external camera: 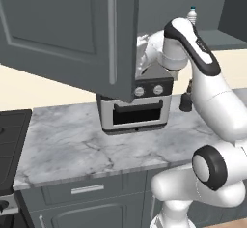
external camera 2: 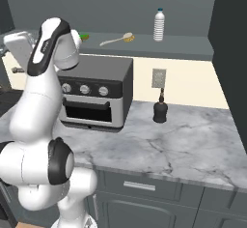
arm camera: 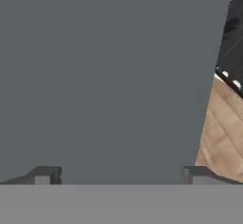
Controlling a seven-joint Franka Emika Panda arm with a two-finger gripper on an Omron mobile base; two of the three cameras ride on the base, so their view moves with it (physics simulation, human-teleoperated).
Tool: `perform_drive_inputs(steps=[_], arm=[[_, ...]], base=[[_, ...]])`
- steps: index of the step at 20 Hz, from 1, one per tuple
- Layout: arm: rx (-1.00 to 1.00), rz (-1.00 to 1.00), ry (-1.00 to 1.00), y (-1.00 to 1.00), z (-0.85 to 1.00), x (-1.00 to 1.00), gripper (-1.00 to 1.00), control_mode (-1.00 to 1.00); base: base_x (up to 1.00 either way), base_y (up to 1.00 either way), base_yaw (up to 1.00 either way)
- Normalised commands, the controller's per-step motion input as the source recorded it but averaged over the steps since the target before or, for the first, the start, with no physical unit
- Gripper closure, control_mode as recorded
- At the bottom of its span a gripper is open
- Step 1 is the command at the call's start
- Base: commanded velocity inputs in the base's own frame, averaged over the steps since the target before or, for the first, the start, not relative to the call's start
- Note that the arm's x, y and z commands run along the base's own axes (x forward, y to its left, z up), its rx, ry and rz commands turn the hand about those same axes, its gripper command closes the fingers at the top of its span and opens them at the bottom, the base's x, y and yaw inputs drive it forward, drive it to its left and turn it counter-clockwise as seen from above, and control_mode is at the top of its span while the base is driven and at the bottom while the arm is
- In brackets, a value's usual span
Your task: Pick the sponge and dish brush from the cabinet and place them on the counter.
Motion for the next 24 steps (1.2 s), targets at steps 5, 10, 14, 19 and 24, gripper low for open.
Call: perform_drive_inputs(steps=[5, 10, 14, 19, 24], arm=[[-0.03, 0.09, -0.13, 0.76, -0.06, -0.28, -1.0, -1.0], [-0.08, 0.01, -0.24, 0.81, -0.01, -0.2, -1.0, -1.0], [-0.08, 0.0, -0.27, 0.77, -0.01, -0.21, -1.0, -1.0], [-0.05, 0.0, -0.27, 0.64, 0.0, -0.19, -1.0, -1.0], [-0.05, 0.0, -0.27, 0.56, 0.0, -0.23, -1.0, -1.0]], base=[[0.0, 0.0, 0.0], [0.0, 0.0, 0.0], [0.0, 0.0, 0.0], [0.0, 0.0, 0.0], [0.0, 0.0, 0.0]])
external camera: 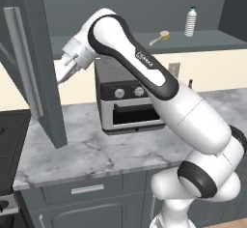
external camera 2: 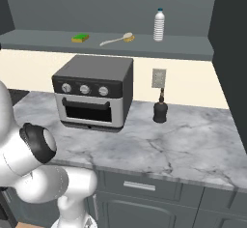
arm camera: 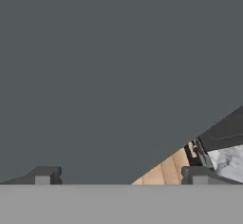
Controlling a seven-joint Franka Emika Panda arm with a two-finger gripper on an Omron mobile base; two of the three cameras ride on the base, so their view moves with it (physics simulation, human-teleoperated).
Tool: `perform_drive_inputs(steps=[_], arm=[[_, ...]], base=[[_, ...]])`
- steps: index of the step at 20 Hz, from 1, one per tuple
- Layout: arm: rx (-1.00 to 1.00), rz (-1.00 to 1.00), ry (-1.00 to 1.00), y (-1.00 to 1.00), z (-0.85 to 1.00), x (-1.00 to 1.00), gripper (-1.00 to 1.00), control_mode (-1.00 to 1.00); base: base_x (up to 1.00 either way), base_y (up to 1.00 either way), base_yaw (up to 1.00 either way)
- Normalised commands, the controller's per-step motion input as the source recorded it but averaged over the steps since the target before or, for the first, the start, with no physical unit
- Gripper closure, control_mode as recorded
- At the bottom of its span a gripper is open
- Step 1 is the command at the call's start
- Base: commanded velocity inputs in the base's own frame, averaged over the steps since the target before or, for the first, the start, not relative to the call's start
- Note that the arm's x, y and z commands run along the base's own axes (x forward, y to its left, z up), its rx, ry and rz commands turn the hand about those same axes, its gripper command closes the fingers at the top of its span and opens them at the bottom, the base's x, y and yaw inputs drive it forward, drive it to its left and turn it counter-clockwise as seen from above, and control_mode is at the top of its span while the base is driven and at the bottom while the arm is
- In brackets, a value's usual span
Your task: Pick the sponge and dish brush from the cabinet and place them on the counter.
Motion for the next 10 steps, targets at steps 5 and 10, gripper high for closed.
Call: perform_drive_inputs(steps=[5, 10], arm=[[-0.07, 0.0, -0.3, 0.51, 0.0, -0.3, -1.0, -1.0], [-0.07, 0.0, -0.32, 0.47, 0.0, -0.33, -1.0, -1.0]], base=[[0.0, 0.0, 0.0], [0.0, 0.0, 0.0]])
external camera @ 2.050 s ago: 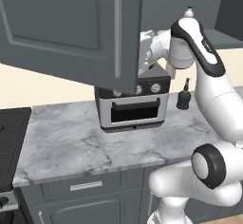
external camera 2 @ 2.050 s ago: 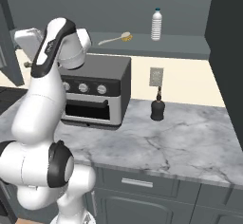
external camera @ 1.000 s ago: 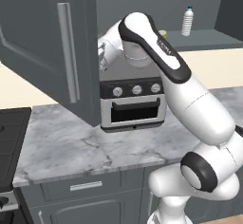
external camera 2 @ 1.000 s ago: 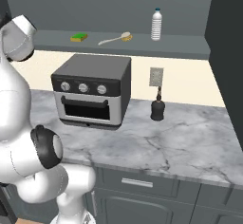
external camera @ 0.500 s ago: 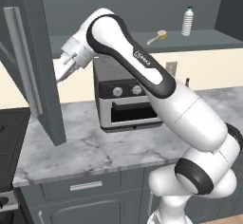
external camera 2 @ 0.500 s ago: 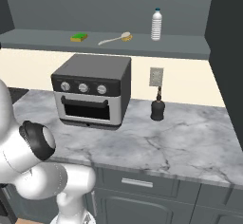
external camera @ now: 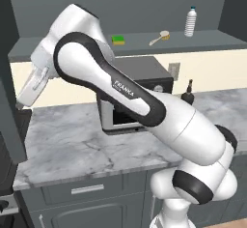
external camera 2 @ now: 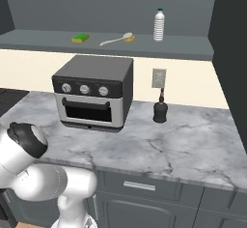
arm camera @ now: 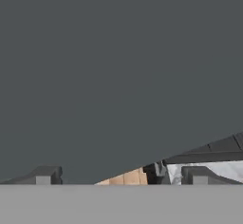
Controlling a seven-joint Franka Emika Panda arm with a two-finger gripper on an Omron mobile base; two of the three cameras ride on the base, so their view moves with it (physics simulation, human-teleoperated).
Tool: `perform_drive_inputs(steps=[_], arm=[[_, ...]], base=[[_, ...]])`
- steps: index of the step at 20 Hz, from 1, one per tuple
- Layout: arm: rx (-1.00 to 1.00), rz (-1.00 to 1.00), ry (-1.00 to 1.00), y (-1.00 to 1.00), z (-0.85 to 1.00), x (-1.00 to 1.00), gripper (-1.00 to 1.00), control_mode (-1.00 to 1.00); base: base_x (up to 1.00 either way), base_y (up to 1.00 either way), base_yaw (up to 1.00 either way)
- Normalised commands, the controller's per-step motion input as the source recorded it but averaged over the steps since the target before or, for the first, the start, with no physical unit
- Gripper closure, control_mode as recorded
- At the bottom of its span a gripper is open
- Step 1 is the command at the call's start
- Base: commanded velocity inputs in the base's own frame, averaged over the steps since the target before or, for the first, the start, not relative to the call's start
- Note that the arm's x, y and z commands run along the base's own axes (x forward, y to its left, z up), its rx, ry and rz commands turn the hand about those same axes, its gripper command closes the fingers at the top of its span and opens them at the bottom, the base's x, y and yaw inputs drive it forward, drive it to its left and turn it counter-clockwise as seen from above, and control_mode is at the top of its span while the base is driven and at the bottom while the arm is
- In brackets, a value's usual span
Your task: Pick the sponge and dish brush from the cabinet and place them on the counter.
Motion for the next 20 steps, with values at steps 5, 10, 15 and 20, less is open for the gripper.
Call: perform_drive_inputs(steps=[5, 10, 15, 20], arm=[[-0.1, -0.01, -0.34, 0.36, 0.0, -0.38, -1.0, -1.0], [-0.09, -0.02, -0.28, 0.23, 0.0, -0.33, -1.0, -1.0], [-0.03, -0.03, -0.08, 0.25, -0.15, 0.04, -1.0, -1.0], [-0.03, -0.04, -0.05, 0.27, -0.11, 0.08, -1.0, -1.0]], base=[[0.0, 0.0, 0.0], [0.0, 0.0, 0.0], [0.0, 0.0, 0.0], [0.0, 0.0, 0.0]])
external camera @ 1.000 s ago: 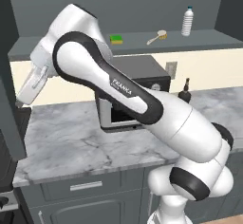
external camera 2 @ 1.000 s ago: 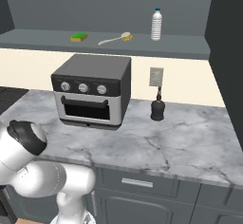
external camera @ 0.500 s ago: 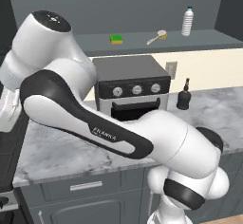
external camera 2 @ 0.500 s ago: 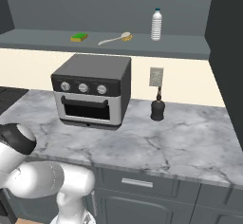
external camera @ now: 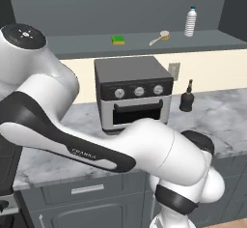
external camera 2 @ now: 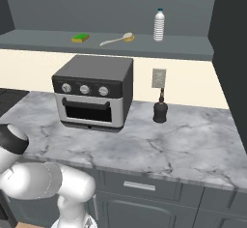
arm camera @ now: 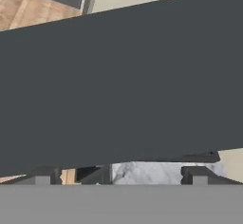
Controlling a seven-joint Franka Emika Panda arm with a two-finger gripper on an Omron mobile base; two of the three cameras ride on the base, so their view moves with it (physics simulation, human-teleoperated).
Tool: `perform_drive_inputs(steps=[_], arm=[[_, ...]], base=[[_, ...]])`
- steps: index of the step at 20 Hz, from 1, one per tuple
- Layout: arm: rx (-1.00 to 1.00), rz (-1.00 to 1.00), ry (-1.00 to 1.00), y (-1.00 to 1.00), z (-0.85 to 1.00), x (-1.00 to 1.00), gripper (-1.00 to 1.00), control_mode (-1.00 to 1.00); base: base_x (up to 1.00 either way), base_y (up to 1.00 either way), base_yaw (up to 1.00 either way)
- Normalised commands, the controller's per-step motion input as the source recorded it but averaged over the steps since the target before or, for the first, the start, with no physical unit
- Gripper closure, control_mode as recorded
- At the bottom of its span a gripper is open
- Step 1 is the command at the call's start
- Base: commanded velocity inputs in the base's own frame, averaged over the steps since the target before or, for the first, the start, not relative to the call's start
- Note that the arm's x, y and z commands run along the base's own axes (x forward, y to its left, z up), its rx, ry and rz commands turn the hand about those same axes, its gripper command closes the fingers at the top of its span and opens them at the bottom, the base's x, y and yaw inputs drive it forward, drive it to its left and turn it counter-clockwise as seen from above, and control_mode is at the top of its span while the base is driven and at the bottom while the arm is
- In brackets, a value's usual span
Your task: Pick the sponge and dish brush from the cabinet and place them on the counter.
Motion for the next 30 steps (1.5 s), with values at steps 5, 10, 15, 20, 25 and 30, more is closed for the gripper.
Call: perform_drive_inputs(steps=[5, 10, 15, 20, 25, 30], arm=[[-0.02, -0.04, -0.02, 0.14, -0.1, 0.09, -1.0, -1.0], [0.03, -0.06, -0.04, 0.1, -0.18, 0.26, -1.0, -1.0], [0.05, -0.06, -0.07, 0.08, -0.2, 0.28, -1.0, -1.0], [0.12, -0.05, -0.1, 0.05, -0.19, 0.2, -1.0, -1.0], [0.13, -0.06, -0.11, 0.13, -0.21, 0.3, -1.0, -1.0], [0.12, -0.06, -0.1, 0.1, -0.23, 0.28, -1.0, -1.0]], base=[[0.0, 0.0, 0.0], [0.0, 0.0, 0.0], [0.0, 0.0, 0.0], [0.0, 0.0, 0.0], [0.0, 0.0, 0.0], [0.0, 0.0, 0.0]])
